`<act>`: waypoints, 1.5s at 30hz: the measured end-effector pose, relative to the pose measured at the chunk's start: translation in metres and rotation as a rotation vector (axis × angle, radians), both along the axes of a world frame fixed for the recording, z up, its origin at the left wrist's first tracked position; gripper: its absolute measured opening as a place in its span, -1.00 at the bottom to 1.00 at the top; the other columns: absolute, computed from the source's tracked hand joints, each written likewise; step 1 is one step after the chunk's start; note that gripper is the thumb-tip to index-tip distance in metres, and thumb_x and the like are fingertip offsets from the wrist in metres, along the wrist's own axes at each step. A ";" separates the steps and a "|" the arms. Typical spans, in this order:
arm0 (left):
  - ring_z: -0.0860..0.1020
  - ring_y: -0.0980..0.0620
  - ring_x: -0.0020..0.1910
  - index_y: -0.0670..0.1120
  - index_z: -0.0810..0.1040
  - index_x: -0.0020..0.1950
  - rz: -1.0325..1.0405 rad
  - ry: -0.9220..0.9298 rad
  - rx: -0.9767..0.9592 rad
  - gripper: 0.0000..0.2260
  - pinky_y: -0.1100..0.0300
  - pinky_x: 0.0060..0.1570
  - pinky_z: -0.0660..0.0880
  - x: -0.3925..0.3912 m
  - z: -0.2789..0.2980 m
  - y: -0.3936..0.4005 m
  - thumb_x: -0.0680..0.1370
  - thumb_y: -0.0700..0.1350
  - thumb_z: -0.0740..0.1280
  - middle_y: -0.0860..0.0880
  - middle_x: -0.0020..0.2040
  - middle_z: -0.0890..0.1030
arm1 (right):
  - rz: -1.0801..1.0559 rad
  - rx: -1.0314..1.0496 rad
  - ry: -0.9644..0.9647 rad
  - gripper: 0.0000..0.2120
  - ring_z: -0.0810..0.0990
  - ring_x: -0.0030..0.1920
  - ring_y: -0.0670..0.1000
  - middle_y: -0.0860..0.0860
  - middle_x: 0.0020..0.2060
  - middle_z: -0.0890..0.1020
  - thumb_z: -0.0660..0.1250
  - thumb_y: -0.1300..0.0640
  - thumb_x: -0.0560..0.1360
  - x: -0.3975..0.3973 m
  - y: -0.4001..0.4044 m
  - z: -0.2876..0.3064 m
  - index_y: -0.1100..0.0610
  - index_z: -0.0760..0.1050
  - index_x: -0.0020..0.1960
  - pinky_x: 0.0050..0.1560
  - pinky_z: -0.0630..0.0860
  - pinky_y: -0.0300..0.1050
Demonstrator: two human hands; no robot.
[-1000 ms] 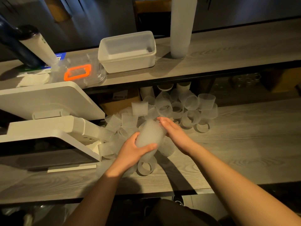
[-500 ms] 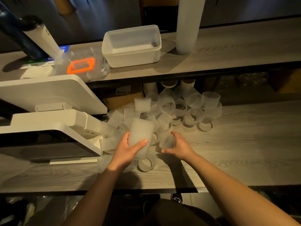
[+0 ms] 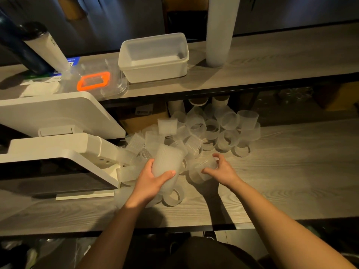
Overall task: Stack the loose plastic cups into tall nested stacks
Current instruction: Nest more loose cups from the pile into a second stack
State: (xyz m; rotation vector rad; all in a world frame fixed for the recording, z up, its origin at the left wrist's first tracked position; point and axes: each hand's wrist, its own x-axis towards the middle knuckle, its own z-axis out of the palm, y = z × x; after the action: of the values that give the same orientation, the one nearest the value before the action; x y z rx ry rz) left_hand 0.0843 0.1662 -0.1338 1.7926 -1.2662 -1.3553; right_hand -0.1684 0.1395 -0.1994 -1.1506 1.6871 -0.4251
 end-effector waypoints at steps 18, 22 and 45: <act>0.59 0.15 0.02 0.22 0.46 0.21 -0.258 -0.084 -0.061 -0.37 0.14 -0.07 0.60 -0.022 0.015 -0.001 0.21 0.33 0.54 0.16 0.10 0.58 | -0.066 -0.257 -0.367 -0.37 0.53 0.20 -0.05 -0.02 0.27 0.51 0.46 -0.18 0.38 0.000 -0.008 0.077 -0.09 0.41 0.41 0.19 0.55 -0.04; 0.59 0.12 0.04 0.20 0.46 0.22 -0.287 -0.099 -0.077 -0.33 0.07 -0.01 0.61 -0.022 0.016 -0.001 0.17 0.36 0.51 0.14 0.11 0.58 | -0.021 -0.255 -0.347 -0.44 0.47 0.26 -0.09 -0.06 0.28 0.49 0.46 -0.13 0.45 0.009 -0.001 0.078 -0.12 0.42 0.40 0.31 0.45 -0.04; 0.55 0.04 0.11 0.08 0.35 0.30 0.015 0.022 0.002 -0.31 0.12 -0.06 0.56 0.012 0.006 0.007 0.29 0.17 0.59 0.04 0.18 0.52 | -0.061 -0.097 -0.010 -0.27 0.48 0.33 0.11 0.11 0.33 0.48 0.51 0.10 0.45 0.023 0.001 -0.013 0.16 0.26 0.52 0.20 0.49 -0.11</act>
State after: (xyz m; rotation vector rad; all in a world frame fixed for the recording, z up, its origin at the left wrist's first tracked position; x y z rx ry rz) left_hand 0.0963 0.1730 -0.1276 1.7804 -1.2382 -1.3650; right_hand -0.1456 0.1401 -0.2122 -1.1670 1.7123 -0.5546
